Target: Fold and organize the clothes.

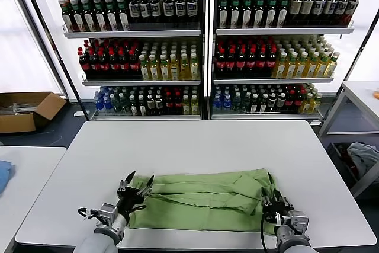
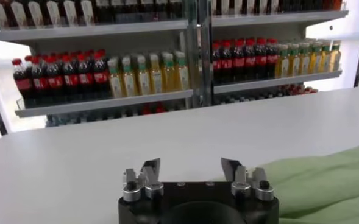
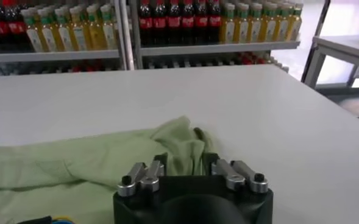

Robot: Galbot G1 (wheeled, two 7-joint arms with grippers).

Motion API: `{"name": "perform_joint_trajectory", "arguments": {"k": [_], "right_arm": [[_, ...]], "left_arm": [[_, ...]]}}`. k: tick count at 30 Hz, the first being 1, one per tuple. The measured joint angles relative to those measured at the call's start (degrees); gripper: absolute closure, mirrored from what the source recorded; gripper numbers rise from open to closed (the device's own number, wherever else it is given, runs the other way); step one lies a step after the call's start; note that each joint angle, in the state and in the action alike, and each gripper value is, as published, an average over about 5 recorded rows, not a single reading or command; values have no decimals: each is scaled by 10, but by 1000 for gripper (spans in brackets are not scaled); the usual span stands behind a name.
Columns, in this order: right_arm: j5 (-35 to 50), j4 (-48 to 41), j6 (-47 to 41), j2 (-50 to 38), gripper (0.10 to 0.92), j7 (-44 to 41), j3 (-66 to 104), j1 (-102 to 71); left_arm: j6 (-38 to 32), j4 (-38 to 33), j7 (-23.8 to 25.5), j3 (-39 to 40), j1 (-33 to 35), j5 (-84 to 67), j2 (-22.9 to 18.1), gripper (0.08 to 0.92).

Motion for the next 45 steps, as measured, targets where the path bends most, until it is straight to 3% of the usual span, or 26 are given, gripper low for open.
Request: {"name": "perform_joint_trajectory", "arguments": {"k": [4,11,34,38,45], "right_arm": [[0,21,4,0,386,7,7,-2],[0,55,8,-2,218,12,7,0],[0,78,19,-8,203,17,-11,1],[0,79,19,-8,203,16,-11,1],[1,81,19,-8,203,16,-9,5]], "left_arm": [[4,-15,-8,-7,12,13,-7,208],[24,-25,-30,-12,30,24,-24,178],[79,3,-76,-26,35,-42,-66,184],[78,7,-77,-28,36,-51,-66,261],[74,6,-72,-26,42,-59,-67,469]]}}
